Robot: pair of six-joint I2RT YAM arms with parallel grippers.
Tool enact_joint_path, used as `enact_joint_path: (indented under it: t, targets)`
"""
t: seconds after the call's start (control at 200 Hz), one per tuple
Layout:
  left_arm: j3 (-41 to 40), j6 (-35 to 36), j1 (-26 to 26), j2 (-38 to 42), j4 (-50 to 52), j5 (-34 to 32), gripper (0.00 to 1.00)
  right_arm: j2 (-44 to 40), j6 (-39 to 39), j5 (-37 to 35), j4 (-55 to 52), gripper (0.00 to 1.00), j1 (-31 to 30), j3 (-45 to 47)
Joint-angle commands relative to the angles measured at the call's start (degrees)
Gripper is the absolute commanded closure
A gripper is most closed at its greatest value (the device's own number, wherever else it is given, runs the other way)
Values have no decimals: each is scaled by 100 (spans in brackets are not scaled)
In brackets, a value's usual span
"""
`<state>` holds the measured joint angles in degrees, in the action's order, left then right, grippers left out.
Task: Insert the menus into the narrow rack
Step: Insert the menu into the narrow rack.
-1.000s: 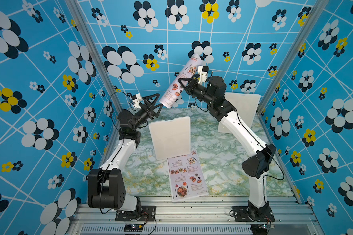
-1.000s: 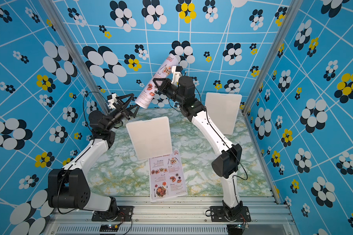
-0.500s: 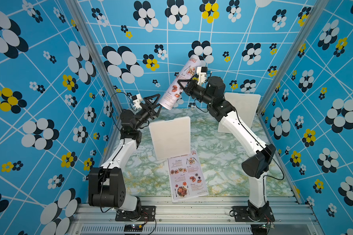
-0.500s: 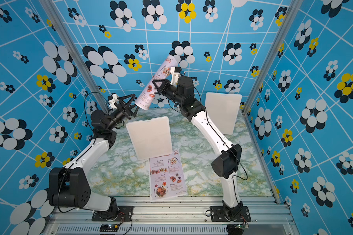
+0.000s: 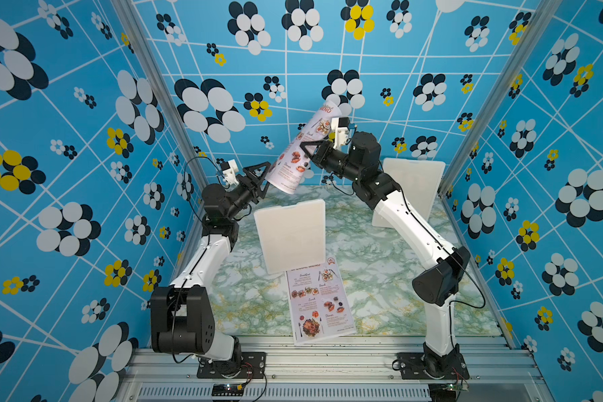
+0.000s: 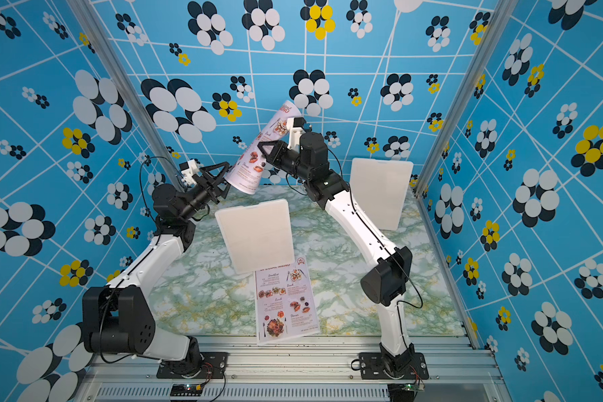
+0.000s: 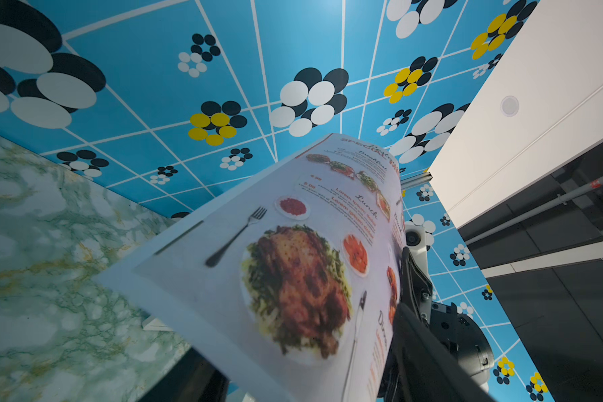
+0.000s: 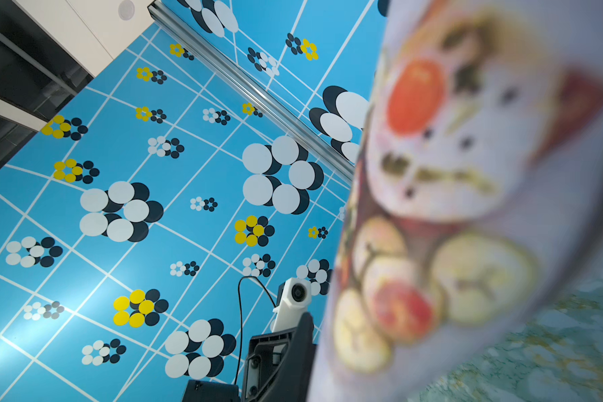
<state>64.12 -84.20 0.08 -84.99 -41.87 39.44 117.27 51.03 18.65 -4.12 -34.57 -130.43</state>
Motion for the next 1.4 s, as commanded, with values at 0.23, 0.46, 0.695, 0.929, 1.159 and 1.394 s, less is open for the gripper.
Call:
enact_joint_path:
  t: [0.23, 0.46, 0.695, 0.929, 1.159, 1.394]
  targets:
    - [433, 862, 106, 74, 460, 192, 55, -258, -404, 235, -354, 83, -76, 42]
    - [420, 1363, 150, 64, 516, 400, 76, -300, -623, 323, -584, 77, -85, 97]
    - [441, 2075, 212, 84, 698, 652, 88, -416, -1122, 401, -1129, 59, -85, 6]
    - [728, 3112, 220, 77, 1082, 834, 96, -526, -1754, 528, -1686, 43, -85, 78]
    - [925, 4001, 216, 214, 1591, 703, 97, -673, -1859, 473, -1797, 29, -51, 446]
    - [1195, 3869, 234, 163, 1770, 510, 100, -1309, -1720, 249, -1207, 18, 169, 1745]
